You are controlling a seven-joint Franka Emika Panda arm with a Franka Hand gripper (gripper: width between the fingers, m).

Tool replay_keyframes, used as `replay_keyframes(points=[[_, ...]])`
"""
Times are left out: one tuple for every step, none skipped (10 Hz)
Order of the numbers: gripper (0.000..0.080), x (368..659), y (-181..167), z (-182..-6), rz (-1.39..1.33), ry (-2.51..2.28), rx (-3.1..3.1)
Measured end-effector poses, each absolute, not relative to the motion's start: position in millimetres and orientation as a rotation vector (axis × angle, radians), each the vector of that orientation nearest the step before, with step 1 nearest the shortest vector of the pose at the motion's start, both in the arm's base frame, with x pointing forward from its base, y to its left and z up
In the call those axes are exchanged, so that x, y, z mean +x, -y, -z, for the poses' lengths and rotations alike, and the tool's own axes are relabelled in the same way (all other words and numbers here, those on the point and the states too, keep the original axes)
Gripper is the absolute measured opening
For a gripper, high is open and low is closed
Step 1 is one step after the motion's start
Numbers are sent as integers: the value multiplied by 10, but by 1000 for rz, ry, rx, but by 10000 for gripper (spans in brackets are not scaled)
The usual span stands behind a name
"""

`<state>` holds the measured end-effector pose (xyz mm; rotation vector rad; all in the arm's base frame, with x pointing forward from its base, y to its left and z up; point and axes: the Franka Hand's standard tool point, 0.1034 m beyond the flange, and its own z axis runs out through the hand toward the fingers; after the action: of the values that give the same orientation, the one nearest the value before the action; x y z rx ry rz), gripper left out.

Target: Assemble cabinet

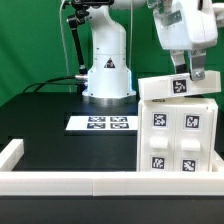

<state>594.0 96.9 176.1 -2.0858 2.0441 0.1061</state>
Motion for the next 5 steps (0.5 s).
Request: replay_keyframes(points=[[798,5938,-967,-1802,-102,-2035,-2086],[798,5936,-970,-1776,-102,-2015,-2109],[797,5934,-972,-1772,-100,-1996,-2127],[797,5932,-968,-1770,-92,-1943,-2187],[797,5947,-970,-1784,-66,-1788,-2345]])
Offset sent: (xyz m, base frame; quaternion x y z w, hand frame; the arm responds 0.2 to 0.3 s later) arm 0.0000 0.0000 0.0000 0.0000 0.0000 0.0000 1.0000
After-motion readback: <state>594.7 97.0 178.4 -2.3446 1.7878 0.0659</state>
